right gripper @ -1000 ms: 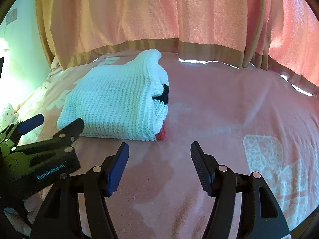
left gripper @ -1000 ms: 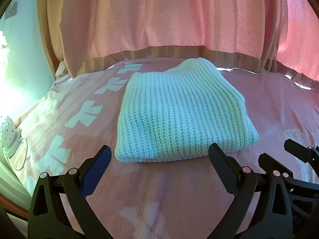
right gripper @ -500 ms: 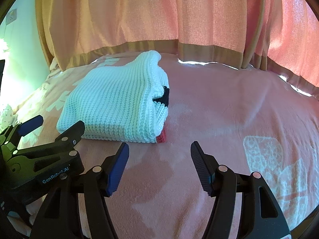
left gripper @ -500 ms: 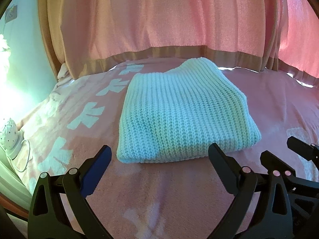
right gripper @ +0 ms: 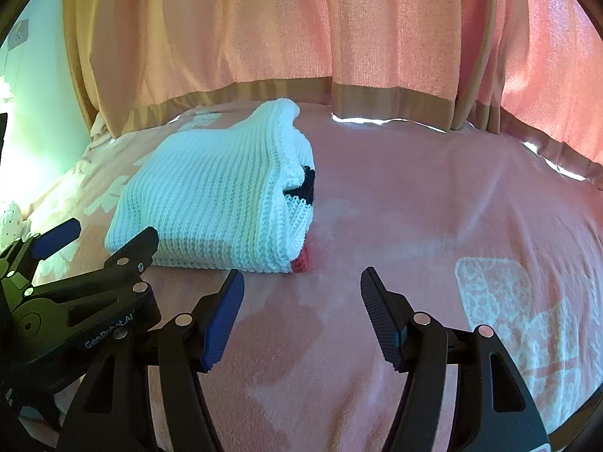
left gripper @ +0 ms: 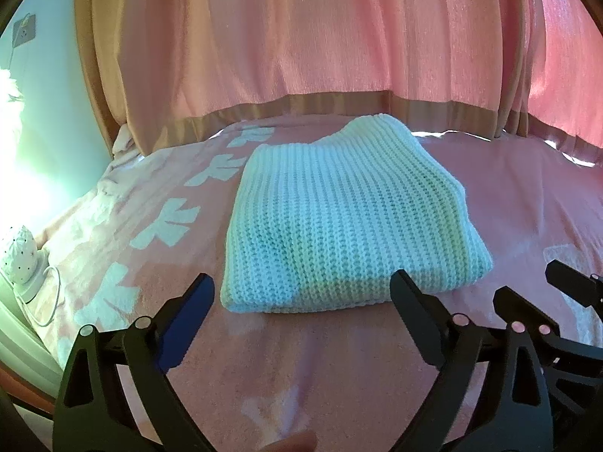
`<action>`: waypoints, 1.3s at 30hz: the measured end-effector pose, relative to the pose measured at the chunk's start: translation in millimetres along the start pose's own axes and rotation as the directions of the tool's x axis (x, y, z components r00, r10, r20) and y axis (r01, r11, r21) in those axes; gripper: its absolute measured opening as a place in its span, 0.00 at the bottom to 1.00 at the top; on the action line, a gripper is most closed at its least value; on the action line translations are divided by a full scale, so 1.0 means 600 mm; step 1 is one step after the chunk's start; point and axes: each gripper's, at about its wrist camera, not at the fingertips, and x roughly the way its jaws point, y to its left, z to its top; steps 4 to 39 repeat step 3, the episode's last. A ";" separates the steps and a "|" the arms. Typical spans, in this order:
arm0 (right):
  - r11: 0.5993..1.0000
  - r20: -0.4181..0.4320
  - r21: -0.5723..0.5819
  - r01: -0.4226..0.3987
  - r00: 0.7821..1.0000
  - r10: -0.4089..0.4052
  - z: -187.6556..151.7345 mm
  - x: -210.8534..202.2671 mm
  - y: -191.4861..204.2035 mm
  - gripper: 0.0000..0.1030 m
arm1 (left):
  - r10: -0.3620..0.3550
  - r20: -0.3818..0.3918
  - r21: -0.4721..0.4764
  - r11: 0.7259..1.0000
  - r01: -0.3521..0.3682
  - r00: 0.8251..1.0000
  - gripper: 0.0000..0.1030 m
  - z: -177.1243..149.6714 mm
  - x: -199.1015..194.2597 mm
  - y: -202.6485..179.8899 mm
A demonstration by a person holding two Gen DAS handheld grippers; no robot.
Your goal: Fold small clothes
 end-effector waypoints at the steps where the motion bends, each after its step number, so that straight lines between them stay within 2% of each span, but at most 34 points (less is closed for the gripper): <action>1: 1.000 -0.001 0.001 0.000 1.000 0.000 0.000 0.000 0.000 0.61 | 0.001 0.000 0.001 1.000 -0.001 1.000 0.88 0.000 0.000 0.000; 39: 1.000 -0.001 0.002 0.001 1.000 -0.001 0.000 0.000 0.001 0.61 | -0.002 -0.002 0.000 1.000 0.002 1.000 0.88 0.001 0.001 0.001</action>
